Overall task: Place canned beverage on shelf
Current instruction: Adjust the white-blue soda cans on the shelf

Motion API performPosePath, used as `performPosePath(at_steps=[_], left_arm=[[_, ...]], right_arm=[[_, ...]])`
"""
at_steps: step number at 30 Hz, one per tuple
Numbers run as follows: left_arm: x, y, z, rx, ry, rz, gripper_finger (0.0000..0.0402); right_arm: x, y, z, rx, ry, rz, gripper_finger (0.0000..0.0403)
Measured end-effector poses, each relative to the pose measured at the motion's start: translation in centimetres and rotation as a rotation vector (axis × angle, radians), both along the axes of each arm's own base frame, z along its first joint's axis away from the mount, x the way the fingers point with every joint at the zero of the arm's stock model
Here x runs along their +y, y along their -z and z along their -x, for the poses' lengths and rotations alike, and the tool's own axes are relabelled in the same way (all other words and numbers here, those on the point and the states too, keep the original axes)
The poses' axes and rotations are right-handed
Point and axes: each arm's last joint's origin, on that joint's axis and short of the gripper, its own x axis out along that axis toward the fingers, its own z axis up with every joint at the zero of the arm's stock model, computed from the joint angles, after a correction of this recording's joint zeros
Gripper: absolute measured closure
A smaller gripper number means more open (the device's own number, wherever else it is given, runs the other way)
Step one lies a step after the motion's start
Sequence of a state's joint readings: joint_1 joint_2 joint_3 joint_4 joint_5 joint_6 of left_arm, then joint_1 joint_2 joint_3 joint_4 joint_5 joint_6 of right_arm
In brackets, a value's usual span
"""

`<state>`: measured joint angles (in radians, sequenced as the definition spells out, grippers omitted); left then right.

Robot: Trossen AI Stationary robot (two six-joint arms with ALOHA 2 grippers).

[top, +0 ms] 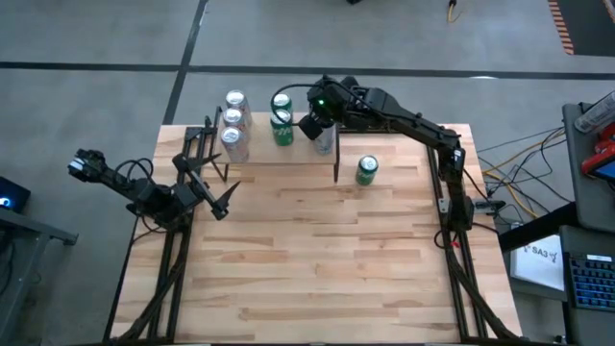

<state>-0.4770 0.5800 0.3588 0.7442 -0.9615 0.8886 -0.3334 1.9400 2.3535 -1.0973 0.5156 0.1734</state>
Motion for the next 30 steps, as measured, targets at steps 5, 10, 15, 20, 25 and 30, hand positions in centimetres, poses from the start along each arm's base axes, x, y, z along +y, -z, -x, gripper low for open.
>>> performPosePath(at_steps=[5,10,15,20,25,30], left_arm=[[0.0,0.0,0.0,0.001,-0.001,0.000,0.0027],[0.0,0.0,0.0,0.001,-0.001,0.000,0.0027],[0.0,0.0,0.0,0.001,-0.001,0.000,0.0027],[0.0,0.0,0.0,0.001,-0.001,0.000,0.0027],[0.0,0.0,0.0,0.001,-0.001,0.000,0.0027],[0.0,0.0,0.0,0.001,-0.001,0.000,0.0027]], right_arm=[[-0.2,0.2,-0.1,0.006,0.010,0.004,0.0394],[-0.5,0.3,0.2,0.010,0.033,-0.013,0.0394],[-0.9,0.5,0.5,0.001,0.073,-0.037,0.0394],[-1.0,0.5,0.5,-0.011,0.092,-0.042,0.0394],[-1.6,0.1,0.4,-0.070,0.083,-0.047,0.0394],[-2.7,0.0,0.6,-0.156,0.018,-0.165,0.0394]])
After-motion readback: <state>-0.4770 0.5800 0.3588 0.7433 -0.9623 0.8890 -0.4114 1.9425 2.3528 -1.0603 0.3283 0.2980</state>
